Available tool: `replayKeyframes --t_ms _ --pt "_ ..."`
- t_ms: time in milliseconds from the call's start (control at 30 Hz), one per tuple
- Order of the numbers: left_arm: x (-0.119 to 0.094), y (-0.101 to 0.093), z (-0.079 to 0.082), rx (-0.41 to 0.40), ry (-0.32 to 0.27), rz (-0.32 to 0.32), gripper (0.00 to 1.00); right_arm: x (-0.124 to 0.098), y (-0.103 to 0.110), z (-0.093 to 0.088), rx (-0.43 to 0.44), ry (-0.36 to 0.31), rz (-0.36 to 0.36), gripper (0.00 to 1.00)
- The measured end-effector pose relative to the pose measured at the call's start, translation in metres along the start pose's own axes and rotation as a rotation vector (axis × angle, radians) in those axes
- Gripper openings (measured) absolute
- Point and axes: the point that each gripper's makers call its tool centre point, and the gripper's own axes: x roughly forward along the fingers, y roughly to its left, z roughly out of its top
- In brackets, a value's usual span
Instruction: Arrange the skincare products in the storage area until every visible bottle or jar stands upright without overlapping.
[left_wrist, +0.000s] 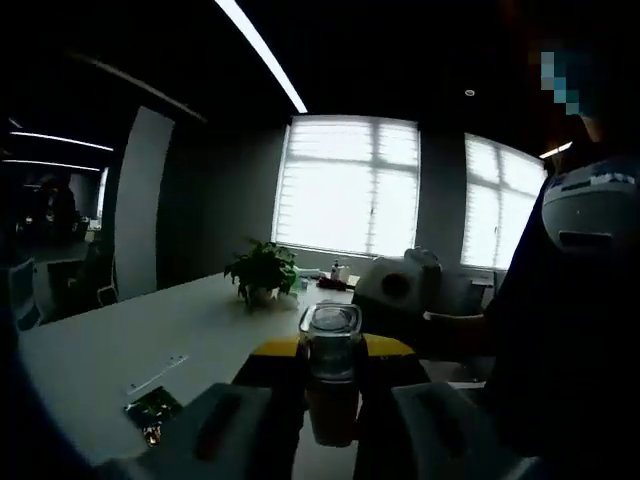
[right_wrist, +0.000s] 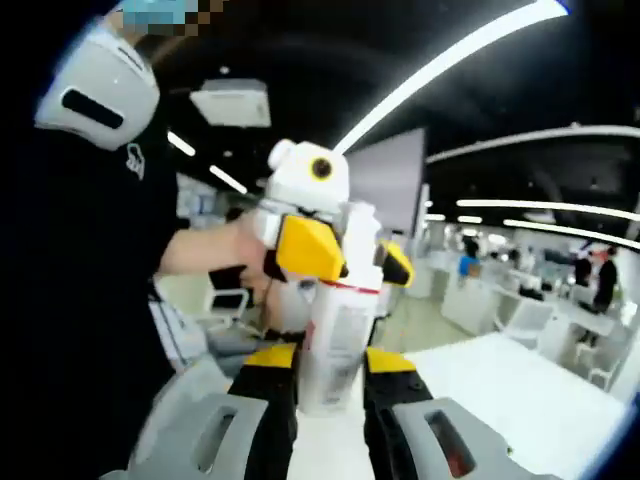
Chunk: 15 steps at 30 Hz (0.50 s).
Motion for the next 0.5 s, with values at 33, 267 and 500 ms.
replayKeyframes --t_ms 33,267,500 --pt "0.001 -0.001 0.0 0.001 0.002 -0.005 0.24 -0.001 -0.001 -0.001 0.009 0.01 0.001 0.17" --pt "0.003 -0.007 -0.004 0.04 0.05 -0.031 0.24 -0.012 -0.01 0.004 0.096 -0.039 0.015 0.24" --pt "0.001 -0.014 -0.013 0.05 0.079 -0.036 0.24 -0.009 -0.002 0.013 0.139 -0.073 0.071 0.21"
